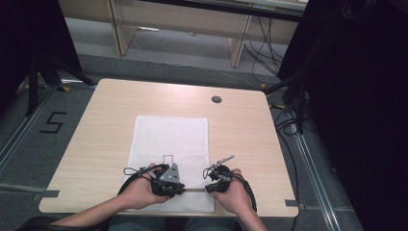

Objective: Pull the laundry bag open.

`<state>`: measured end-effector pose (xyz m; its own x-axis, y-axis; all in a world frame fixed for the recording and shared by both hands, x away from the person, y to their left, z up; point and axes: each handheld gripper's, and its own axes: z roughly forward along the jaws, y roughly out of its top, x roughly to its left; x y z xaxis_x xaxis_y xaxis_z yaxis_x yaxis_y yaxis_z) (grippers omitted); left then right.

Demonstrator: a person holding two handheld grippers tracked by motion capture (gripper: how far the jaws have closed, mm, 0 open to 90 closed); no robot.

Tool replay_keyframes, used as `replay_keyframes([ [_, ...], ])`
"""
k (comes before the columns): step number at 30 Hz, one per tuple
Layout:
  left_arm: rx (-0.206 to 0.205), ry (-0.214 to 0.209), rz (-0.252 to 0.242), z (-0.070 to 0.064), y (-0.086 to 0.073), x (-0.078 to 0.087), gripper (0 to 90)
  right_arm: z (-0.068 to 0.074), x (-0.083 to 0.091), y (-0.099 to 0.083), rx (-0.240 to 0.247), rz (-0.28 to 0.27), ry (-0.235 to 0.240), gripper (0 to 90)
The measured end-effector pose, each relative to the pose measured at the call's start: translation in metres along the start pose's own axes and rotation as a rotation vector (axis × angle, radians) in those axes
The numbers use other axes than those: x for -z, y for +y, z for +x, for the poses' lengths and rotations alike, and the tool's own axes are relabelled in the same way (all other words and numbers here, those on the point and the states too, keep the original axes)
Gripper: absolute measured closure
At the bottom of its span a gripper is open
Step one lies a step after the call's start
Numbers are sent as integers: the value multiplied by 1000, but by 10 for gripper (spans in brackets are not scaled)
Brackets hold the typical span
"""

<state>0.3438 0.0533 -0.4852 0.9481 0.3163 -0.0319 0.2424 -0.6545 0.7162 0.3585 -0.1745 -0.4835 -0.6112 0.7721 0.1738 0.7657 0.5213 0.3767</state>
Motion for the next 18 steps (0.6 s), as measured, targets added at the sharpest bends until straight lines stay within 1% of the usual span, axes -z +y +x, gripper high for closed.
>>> replay_keyframes([
  [1,-1,0,-2,0,-1,0,815,-1,0,0,18,-7,2,900],
  [2,7,7,2,-1,-1,1,815,-1,0,0,17,-9,3,900],
  [3,-4,5,4,0,-1,2,815,0,0,0,-2,4,-1,900],
  [4,2,5,2,0,-1,2,815,0,0,0,5,1,0,900],
  [5,0,3,3,0,-1,1,815,-1,0,0,19,-7,2,900],
  [6,0,2,3,0,-1,1,815,-1,0,0,17,-9,2,900],
  [7,-5,8,6,0,-1,2,815,0,0,0,-4,3,-3,900],
  [8,-4,5,2,0,-1,2,815,0,0,0,-7,2,-4,900],
  [9,-4,6,3,0,-1,2,815,-1,0,0,17,-9,-1,900],
  [11,-4,9,9,0,-1,2,815,-1,0,0,17,-10,0,900],
  [13,-4,8,3,1,-2,2,815,-1,0,0,15,-10,0,900],
  [14,-9,14,15,1,-2,3,815,-1,0,0,16,-10,0,900],
  [15,-10,12,9,1,-2,3,815,-1,0,0,16,-10,-1,900],
  [16,0,7,2,1,-2,3,815,-1,0,0,16,-10,0,900],
  [18,0,2,1,1,-2,3,815,-1,0,0,19,-9,1,900],
])
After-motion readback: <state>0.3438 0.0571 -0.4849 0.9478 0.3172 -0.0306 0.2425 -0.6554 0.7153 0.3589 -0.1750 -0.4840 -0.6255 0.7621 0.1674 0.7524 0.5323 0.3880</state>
